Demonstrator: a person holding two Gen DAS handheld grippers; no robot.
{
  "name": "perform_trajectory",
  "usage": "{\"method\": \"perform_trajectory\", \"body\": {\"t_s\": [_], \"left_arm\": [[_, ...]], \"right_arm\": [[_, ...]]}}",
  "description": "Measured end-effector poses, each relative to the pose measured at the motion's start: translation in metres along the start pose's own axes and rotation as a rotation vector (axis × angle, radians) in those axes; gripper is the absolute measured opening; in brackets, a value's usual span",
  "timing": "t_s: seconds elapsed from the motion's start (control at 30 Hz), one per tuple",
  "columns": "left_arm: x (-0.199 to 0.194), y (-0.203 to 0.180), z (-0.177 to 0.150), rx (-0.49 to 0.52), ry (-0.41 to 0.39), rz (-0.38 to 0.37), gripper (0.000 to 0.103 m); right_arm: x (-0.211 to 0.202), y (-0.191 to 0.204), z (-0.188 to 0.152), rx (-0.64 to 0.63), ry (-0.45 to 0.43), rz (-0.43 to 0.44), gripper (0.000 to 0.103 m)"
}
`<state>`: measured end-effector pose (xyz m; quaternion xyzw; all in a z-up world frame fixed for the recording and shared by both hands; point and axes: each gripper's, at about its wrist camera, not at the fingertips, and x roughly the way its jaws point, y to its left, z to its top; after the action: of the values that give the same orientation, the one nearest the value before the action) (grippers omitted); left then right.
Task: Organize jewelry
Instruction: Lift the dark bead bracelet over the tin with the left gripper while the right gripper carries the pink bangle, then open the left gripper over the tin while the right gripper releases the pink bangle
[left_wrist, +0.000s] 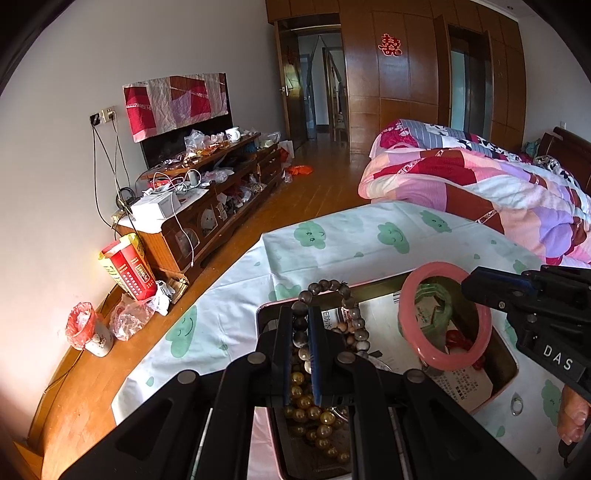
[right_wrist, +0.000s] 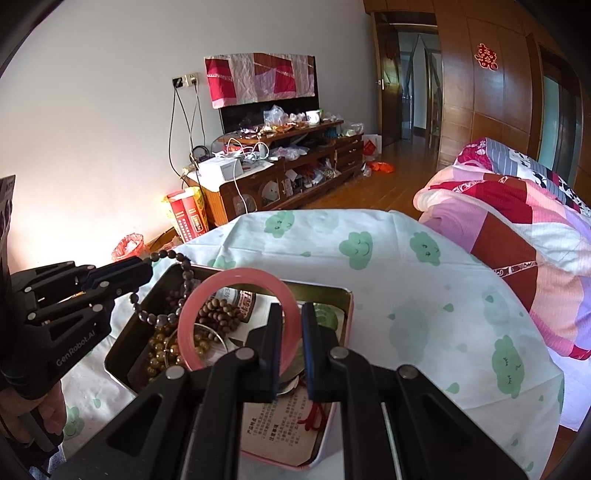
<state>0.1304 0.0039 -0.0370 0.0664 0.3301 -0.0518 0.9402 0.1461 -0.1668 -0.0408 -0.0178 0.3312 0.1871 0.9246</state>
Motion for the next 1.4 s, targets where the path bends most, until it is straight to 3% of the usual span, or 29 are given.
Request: {"method": "perform_trajectory", "body": {"t_s": [0.97, 1.03, 1.07, 1.13, 1.17, 1.2, 1.4], "left_arm": [[0.027, -0.002, -0.005, 0.015, 0.066, 0.023, 0.009], [0.027, -0.002, -0.006, 0.011, 0.082, 0.041, 0.012], [0.025, -0.003, -0.007, 0.007, 0.089, 0.058, 0.02], [0.018, -0.003, -0.009, -0.001, 0.078, 0.071, 0.042], [0.011, -0.003, -0.013, -0.007, 0.064, 0.088, 0.059], [0.005, -0.003, -0.015, -0.015, 0.053, 0.107, 0.069], [-0.03, -0.011, -0.042, -0.082, 0.066, 0.105, 0.071]], "right_arm": [[0.023, 0.0, -0.008, -0.005, 0.059, -0.001, 0.013], [0.022, 0.0, -0.009, -0.001, 0.048, 0.002, 0.016], [0.021, 0.0, -0.009, 0.0, 0.046, -0.005, 0.02], [0.015, -0.003, -0.01, 0.02, 0.042, 0.003, 0.032], [0.012, -0.004, -0.011, 0.027, 0.04, -0.001, 0.033], [0.008, -0.004, -0.012, 0.03, 0.037, -0.008, 0.036], [-0.027, -0.019, -0.033, 0.073, 0.029, -0.061, 0.052]]}}
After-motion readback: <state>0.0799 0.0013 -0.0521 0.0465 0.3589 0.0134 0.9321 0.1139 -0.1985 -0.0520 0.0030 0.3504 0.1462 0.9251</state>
